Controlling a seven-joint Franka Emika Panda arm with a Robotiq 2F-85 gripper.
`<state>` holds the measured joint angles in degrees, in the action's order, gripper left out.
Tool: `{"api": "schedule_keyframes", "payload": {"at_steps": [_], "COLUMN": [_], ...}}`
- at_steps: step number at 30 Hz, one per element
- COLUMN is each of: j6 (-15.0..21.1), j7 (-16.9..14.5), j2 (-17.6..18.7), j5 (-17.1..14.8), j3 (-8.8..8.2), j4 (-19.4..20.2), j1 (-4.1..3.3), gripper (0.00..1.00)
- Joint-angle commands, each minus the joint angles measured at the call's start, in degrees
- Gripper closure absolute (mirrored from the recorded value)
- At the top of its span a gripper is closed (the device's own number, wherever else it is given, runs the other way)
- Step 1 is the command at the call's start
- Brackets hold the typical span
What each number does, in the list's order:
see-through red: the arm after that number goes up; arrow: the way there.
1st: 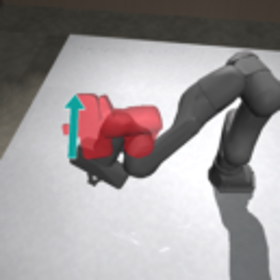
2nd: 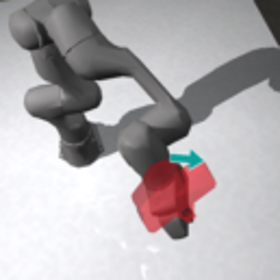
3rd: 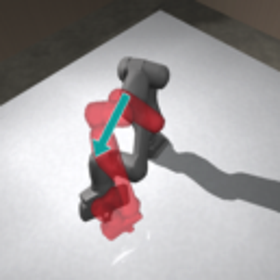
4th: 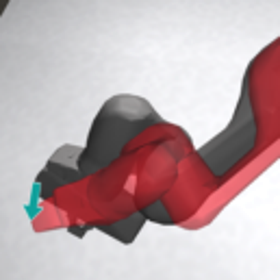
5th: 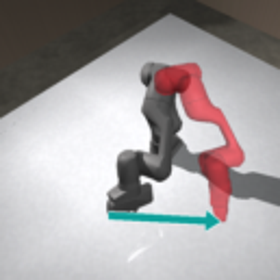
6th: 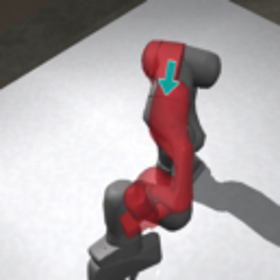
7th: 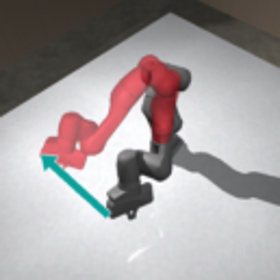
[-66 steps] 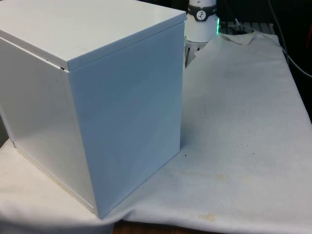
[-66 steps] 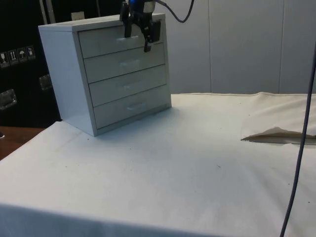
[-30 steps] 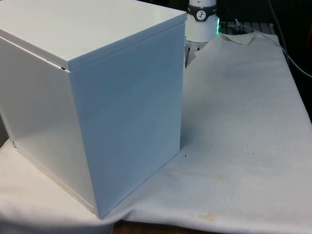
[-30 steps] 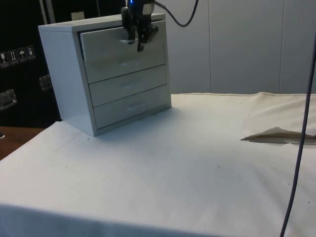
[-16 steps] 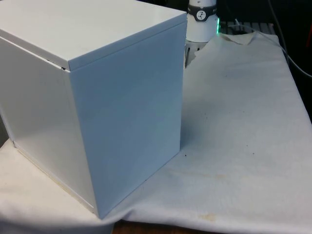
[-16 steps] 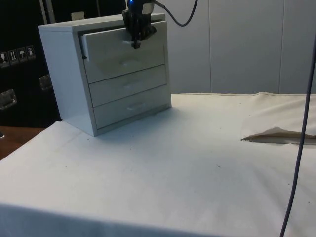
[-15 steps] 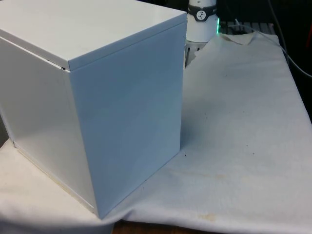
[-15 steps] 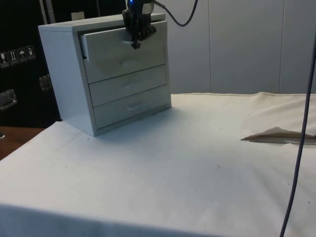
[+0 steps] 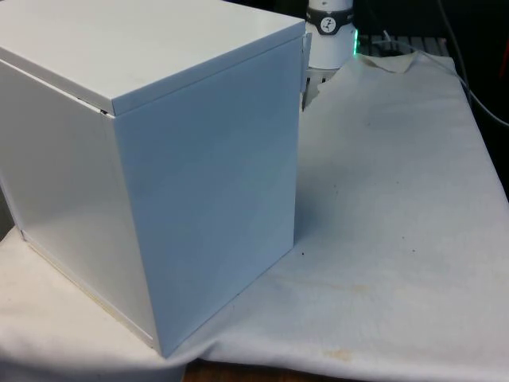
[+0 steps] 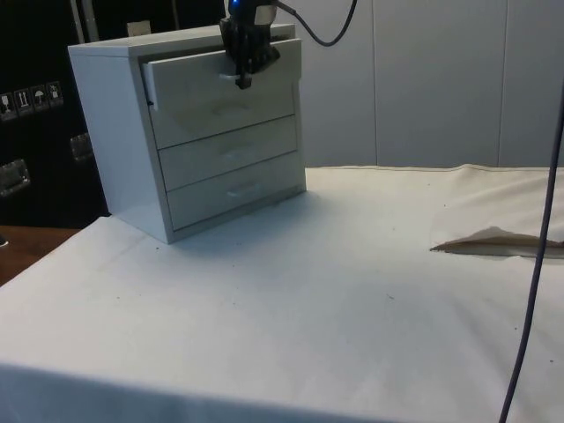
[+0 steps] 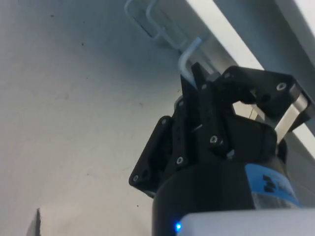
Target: Open the drawer, then close it.
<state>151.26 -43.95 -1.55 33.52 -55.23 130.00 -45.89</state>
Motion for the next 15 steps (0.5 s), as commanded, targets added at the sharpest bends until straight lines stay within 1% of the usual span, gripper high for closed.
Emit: {"api": "schedule_keyframes", "payload": {"at_steps": [1, 2, 5, 8, 9, 10, 15], "j6": [0.0, 0.17, 0.0, -0.06, -0.06, -0.06, -0.06], "j7": [0.46, 2.58, 4.53, 5.67, 4.24, 6.13, 6.47], "j2": [-0.17, -1.03, -1.95, -2.46, -1.26, -2.75, -3.38], "j5": [0.29, 2.81, 4.13, 5.04, 2.86, 5.39, 5.79], "j3": [0.11, 0.4, 0.8, 1.03, 0.63, 1.09, 1.15], "j4": [0.11, 0.92, 1.55, 1.95, 0.97, 2.18, 2.46], "j1": [0.0, 0.06, 0.06, 0.06, -0.06, 0.11, 0.23], "gripper": [0.99, 0.99, 0.99, 0.99, 0.99, 0.99, 0.99]}}
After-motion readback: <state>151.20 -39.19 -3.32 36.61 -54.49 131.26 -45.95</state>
